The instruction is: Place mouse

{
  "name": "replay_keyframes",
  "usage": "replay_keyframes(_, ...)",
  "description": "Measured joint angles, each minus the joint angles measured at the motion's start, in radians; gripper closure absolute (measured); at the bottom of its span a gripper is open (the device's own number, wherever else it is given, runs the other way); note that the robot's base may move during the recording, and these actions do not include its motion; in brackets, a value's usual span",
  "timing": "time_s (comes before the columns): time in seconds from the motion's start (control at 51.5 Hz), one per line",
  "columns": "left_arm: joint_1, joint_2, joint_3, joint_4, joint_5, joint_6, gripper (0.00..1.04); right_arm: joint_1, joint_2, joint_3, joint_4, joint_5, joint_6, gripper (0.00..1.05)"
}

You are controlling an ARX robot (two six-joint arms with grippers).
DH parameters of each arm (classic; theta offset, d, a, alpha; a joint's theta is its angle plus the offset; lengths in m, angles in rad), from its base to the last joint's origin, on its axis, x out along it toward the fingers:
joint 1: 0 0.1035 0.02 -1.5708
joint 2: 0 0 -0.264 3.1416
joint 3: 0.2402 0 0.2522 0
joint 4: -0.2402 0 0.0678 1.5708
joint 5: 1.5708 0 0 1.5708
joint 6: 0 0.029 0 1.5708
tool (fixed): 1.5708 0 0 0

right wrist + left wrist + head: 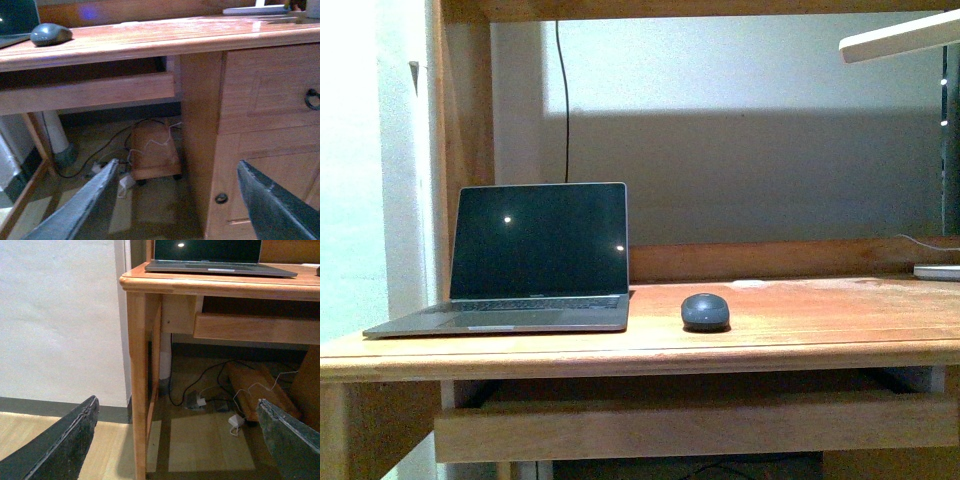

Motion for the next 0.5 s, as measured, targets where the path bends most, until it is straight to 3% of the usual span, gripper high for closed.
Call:
replay_keyframes(0.078, 0.0, 0.0, 0.0, 0.0, 0.0, 0.0, 0.08, -0.042, -0.019, -0.005, -0.004, -0.029, -0.041, 0.51)
replay_keyframes(0.136, 0.0, 0.0, 0.0, 0.0, 0.0, 0.0, 0.08, -0.124, -0.029, -0.005, -0.017, -0.145, -0.051, 0.64)
replay_keyframes(0.194, 0.0, 0.0, 0.0, 0.0, 0.0, 0.0, 0.08, -0.19, -0.036, -0.005, -0.018, -0.173, -0.057, 0.76)
replay_keyframes(0.311, 0.0, 0.0, 0.0, 0.0, 0.0, 0.0, 0.08, -0.203, -0.037, -0.005, -0.019, -0.185, -0.063, 1.02)
replay_keyframes(0.505, 0.0, 0.0, 0.0, 0.0, 0.0, 0.0, 0.08, -0.204, -0.037, -0.005, -0.019, -0.185, -0.066, 1.02)
